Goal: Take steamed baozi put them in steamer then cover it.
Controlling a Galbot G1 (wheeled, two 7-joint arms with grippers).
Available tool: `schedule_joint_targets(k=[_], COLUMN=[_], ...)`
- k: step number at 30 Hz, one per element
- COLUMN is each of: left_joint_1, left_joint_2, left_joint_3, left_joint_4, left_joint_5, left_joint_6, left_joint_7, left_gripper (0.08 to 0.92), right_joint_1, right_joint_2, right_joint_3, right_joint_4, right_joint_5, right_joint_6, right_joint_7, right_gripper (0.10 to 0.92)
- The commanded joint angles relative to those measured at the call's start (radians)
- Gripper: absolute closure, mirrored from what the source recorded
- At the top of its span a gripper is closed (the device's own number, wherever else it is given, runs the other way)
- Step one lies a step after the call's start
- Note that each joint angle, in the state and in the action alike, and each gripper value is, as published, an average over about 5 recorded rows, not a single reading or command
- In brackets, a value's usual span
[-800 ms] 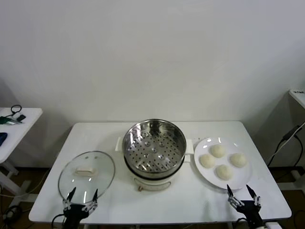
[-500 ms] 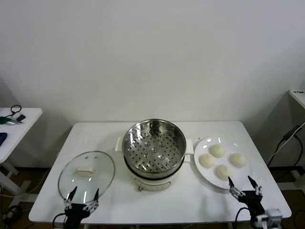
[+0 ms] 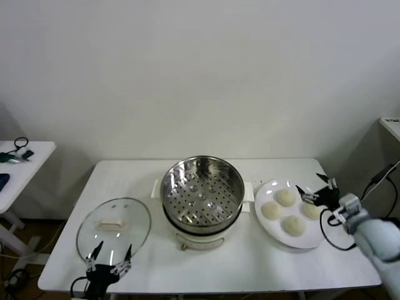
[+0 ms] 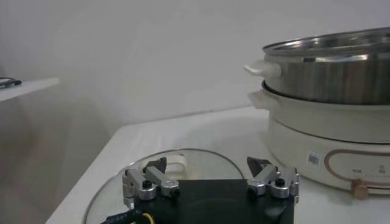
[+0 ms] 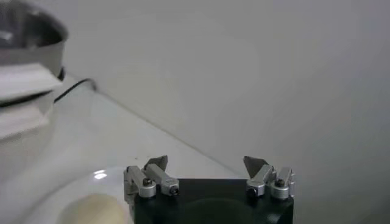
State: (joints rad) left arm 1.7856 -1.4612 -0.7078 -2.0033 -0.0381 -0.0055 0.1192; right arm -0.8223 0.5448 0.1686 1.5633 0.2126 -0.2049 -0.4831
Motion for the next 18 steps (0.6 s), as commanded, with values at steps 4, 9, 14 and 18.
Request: schedule_joint_targets(k=[4,9,14,18], left_joint_1=[-0.001,0.003,0.005,0.003], left_joint_2=[-0.005,-0.008,-0.01,-0.012], left_joint_3=[0.003,0.001,0.004,0.004], left_joint_4=[0.0,0.0,0.011,0.019], left_joint_5=[0.004,0.01,0.019,0.025], left_joint_6=[-0.003,-0.008,-0.015,-0.017], left_joint_7=[0.0,0.0,-0.001,-0.002], left_gripper=[0.177,0.177,0.177,0.177], right_joint_1=[0.942,1.314,1.373,1.306], right_joint_2=[-0.208,-0.103,0.02,0.108], right_joint_3=[-0.961,-1.399,-1.517,-1.491], right_joint_4=[-0.302,-0.4,-0.48,-0.545], right_joint_5=[-0.211,-0.175,-0.102,-0.074], right_joint_6=[0.233,0.252,0.198,0.161], right_joint_7=[-0.586,-0.759,-0.763,-0.746], right_gripper=[0.203,0.203,0.203,0.203])
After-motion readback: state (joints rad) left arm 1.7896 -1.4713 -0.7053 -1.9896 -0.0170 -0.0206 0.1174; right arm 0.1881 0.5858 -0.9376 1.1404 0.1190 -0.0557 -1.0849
